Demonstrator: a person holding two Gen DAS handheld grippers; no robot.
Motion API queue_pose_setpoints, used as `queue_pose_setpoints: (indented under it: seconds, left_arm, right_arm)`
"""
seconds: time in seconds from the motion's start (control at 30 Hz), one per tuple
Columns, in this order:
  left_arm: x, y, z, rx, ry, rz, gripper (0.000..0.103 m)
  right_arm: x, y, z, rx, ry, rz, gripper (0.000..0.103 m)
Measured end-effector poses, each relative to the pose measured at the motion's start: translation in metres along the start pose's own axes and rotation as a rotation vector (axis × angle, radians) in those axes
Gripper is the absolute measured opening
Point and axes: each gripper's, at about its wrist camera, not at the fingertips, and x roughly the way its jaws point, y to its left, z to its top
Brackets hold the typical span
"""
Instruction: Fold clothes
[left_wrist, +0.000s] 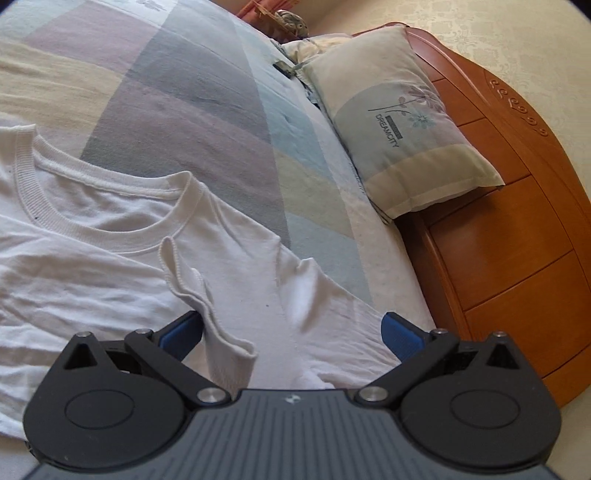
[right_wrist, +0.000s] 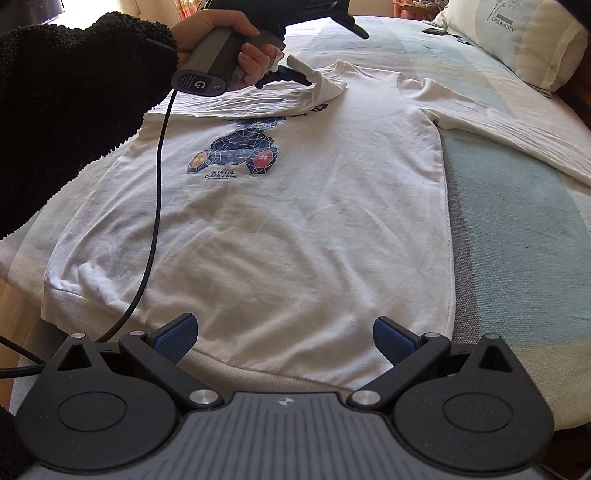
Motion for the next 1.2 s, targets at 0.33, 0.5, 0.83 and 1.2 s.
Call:
queue_pose_setpoints:
  seconds: [0.33,0.5,0.83,1.2]
  left_arm:
    - [-0.051,-0.016,-0.003,0.239,0.008,0.069,0.102]
    - [-0.107,0.023,0.000,0.285,-0.043,0.213,0.102]
    - [-0.180,0.137,-0.016,0.018,-0.171,0.294,0.102]
    - [-0.204,0.150,-0.041,0.068,-0.211,0.235,0.102]
  right_arm:
    - [-0.006,-0.003,0.002,-0.005,-0.023,-0.002,0.103]
    - [-0.011,-0.006,0.010,-0.002,-0.079,0.021,0.103]
    - [0.024,-0.004,0.010,0.059,-0.105,0.145,0.103]
    - [0.029,0.015,0.003,-0.060,-0.119,0.045,0.103]
